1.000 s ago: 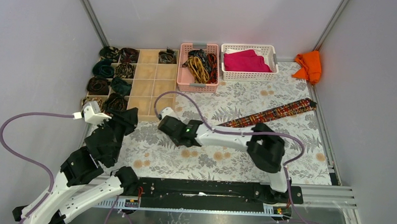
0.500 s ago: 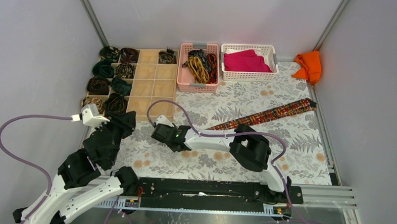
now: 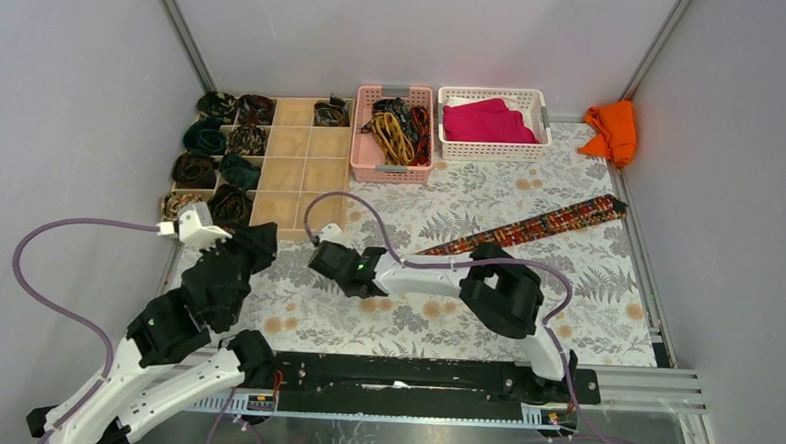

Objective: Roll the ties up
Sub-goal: Flatten out the tie at the center of the board.

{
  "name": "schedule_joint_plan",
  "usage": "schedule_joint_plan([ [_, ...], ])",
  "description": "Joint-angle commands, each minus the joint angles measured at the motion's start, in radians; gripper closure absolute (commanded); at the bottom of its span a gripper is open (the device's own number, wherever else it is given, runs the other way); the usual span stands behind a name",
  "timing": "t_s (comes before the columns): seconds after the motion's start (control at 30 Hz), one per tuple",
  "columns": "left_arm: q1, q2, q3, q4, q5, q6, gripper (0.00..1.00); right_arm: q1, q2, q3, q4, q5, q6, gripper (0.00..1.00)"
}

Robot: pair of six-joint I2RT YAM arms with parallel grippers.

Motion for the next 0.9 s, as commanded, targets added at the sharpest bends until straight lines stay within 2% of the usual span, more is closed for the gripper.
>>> schedule_joint_plan([
  [0.0, 0.0, 0.065, -0.041, 0.083, 0.017, 0.026, 0.79, -0.068, -0.139, -0.101, 0.126, -0.131, 0.031, 0.72],
  [0.1, 0.0, 0.133, -0.054, 0.134, 0.019, 0.038, 0.87, -0.109, -0.208, -0.178, 0.207, -0.25, 0.043, 0.73],
  [0.27, 0.001, 0.235, -0.088, 0.22, 0.037, 0.051, 0.94, -0.163, -0.286, -0.304, 0.333, -0.451, 0.076, 0.75],
  [0.5, 0.001, 0.275, -0.176, 0.329, 0.057, 0.065, 0.97, -0.254, -0.322, -0.446, 0.521, -0.711, 0.171, 0.76],
  [0.73, -0.001, 0.346, -0.221, 0.424, 0.116, 0.09, 0.99, -0.359, -0.342, -0.569, 0.702, -0.885, 0.263, 0.77],
  [0.87, -0.001, 0.4, -0.243, 0.484, 0.154, 0.097, 0.99, -0.394, -0.345, -0.625, 0.795, -0.931, 0.306, 0.77],
])
